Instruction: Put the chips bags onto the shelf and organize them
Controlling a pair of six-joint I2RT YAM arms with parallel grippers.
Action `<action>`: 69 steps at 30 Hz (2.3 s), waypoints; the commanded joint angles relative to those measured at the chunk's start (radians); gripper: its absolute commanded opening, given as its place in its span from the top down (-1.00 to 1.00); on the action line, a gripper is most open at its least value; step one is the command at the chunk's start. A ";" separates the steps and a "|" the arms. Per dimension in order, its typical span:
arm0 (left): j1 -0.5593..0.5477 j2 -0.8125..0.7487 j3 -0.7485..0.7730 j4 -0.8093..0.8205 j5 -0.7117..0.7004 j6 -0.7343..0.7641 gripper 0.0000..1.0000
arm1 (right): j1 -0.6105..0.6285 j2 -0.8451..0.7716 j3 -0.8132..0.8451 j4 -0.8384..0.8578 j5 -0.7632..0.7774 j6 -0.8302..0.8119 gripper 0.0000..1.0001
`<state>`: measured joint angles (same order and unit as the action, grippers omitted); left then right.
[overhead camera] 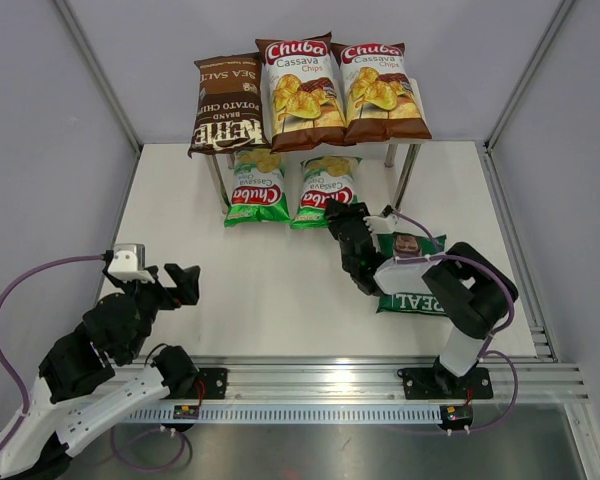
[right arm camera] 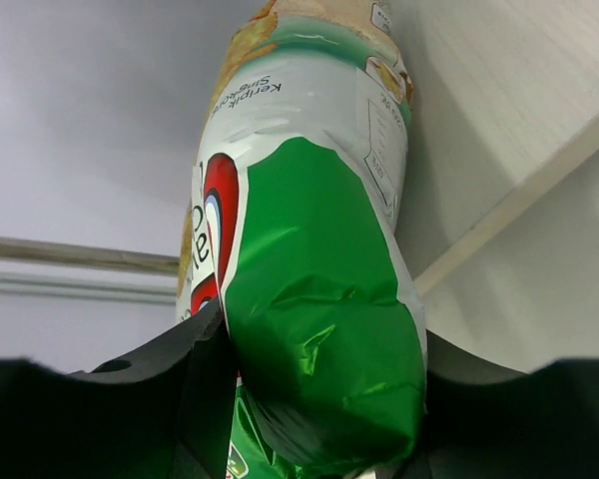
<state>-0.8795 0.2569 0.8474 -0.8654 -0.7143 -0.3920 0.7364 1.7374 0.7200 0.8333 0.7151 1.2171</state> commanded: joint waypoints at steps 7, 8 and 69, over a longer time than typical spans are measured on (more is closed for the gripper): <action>-0.001 -0.015 -0.014 0.054 -0.002 0.010 -0.98 | -0.028 0.154 0.136 0.021 0.054 -0.023 -0.02; -0.001 -0.019 -0.014 0.055 0.004 0.015 -0.98 | -0.051 0.186 0.136 0.076 0.029 -0.024 -0.02; -0.001 -0.065 -0.022 0.059 0.018 0.007 -0.98 | -0.158 0.346 0.113 0.313 -0.456 -0.113 -0.71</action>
<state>-0.8795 0.1978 0.8238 -0.8516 -0.7025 -0.3889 0.5968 2.0983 0.8635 1.2446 0.2958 1.1484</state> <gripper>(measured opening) 0.988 0.818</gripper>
